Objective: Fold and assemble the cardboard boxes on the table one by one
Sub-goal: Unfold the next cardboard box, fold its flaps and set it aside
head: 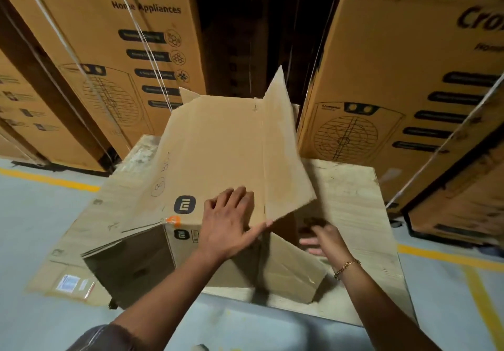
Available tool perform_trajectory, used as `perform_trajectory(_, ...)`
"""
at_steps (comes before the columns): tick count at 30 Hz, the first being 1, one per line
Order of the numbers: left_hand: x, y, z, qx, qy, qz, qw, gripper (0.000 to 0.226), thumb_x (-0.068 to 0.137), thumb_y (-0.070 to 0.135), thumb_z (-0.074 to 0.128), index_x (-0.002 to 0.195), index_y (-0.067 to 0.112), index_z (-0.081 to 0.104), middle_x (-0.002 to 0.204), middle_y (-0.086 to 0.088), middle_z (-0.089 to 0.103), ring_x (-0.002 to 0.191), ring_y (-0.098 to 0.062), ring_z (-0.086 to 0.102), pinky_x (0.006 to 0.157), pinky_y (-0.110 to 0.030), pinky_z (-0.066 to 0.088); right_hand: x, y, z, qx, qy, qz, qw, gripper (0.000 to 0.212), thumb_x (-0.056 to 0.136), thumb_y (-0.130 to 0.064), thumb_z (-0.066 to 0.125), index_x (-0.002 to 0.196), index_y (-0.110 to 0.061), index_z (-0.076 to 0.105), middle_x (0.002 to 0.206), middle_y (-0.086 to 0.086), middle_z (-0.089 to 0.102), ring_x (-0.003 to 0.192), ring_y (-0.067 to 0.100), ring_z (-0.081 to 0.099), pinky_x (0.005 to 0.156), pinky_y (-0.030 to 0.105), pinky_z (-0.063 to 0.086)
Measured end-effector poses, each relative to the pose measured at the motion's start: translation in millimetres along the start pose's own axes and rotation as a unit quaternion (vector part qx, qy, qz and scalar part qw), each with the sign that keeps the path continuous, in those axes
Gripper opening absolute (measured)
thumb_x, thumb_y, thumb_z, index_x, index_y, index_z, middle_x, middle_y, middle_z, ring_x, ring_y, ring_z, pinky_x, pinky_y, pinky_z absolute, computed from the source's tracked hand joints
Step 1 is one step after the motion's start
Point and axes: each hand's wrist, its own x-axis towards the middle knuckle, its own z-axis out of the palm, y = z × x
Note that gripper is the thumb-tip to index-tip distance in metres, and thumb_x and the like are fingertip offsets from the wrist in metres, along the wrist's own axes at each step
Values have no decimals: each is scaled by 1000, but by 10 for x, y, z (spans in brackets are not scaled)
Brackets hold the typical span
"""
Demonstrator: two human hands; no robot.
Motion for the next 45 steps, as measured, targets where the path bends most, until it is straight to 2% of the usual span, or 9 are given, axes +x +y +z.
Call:
perform_trajectory(6, 91, -209, 57, 16, -31, 51, 998, 88, 94, 82, 16, 163, 29, 14, 171, 5, 8, 157, -19, 9, 120, -43, 20, -279, -544, 157, 81, -82, -62, 991, 40, 110, -36, 22, 133, -23, 52, 136, 11, 60, 106, 34, 69, 84, 48, 59)
perform_trajectory(10, 219, -297, 123, 3, -35, 77, 996, 86, 96, 79, 19, 164, 28, 10, 170, 6, 3, 158, -17, 1, 125, -43, 10, -301, -808, 72, 228, -17, -107, 967, 39, 98, -60, 44, 115, -33, 66, 110, -8, 75, 111, 24, 63, 96, 56, 48)
perform_trajectory(12, 325, -355, 173, 10, -51, 94, 994, 85, 97, 78, 17, 164, 26, 5, 170, 5, -2, 157, -17, -5, 125, -40, 1, -217, -865, 90, 162, 14, -119, 979, 36, 94, -50, 60, 123, -31, 64, 114, -8, 74, 117, 21, 62, 98, 54, 47)
perform_trajectory(16, 617, -581, 217, 27, -93, 153, 983, 84, 97, 73, 23, 164, 26, 3, 171, 2, -3, 157, -18, -6, 125, -37, -5, 22, -932, 186, 49, 82, -143, 985, 38, 94, -14, 67, 130, -23, 58, 114, -6, 71, 106, 17, 67, 63, 32, 57)
perform_trajectory(26, 917, -1984, 739, 118, -254, 6, 960, 102, 78, 87, 6, 162, 29, 6, 170, -1, 5, 156, -28, 7, 118, -69, 8, 1044, -905, 607, -180, 129, -116, 968, 48, 94, -17, 64, 139, -24, 51, 131, 3, 60, 82, 19, 69, 57, 31, 61)
perform_trajectory(28, 853, -2186, 920, 119, -285, 6, 951, 96, 84, 86, 15, 162, 31, 5, 171, 0, 1, 156, -28, 3, 117, -72, 8, 1184, -730, 661, -214, 138, -85, 963, 53, 93, -21, 62, 144, -25, 48, 136, 4, 59, 77, 24, 69, 63, 36, 62)
perform_trajectory(32, 681, -2592, 1225, 95, -327, -27, 940, 94, 87, 85, 27, 162, 35, -2, 170, -3, -14, 156, -34, -12, 115, -76, 6, 1265, -261, 733, -342, 146, -26, 928, 83, 88, -24, 68, 158, -21, 24, 156, 13, 39, 133, 39, 49, 107, 48, 45)
perform_trajectory(38, 525, -2875, 1515, 64, -329, -6, 942, 121, 55, 97, -22, 160, 38, -12, 167, -4, -26, 154, -37, -17, 116, -72, 10, 947, 418, 1070, -522, 153, -29, 839, 92, 89, -62, 55, 160, -31, 5, 168, 8, -3, 150, 37, 15, 113, 55, 33)
perform_trajectory(45, 456, -3024, 1679, 6, -305, -34, 952, 106, 70, 96, 7, 160, 42, -11, 165, -2, -29, 155, -32, -19, 118, -66, 16, 1132, 609, 1035, -527, 62, 120, 839, 86, 93, -71, 40, 158, -40, -8, 168, 3, -12, 153, 36, -2, 117, 61, 15)
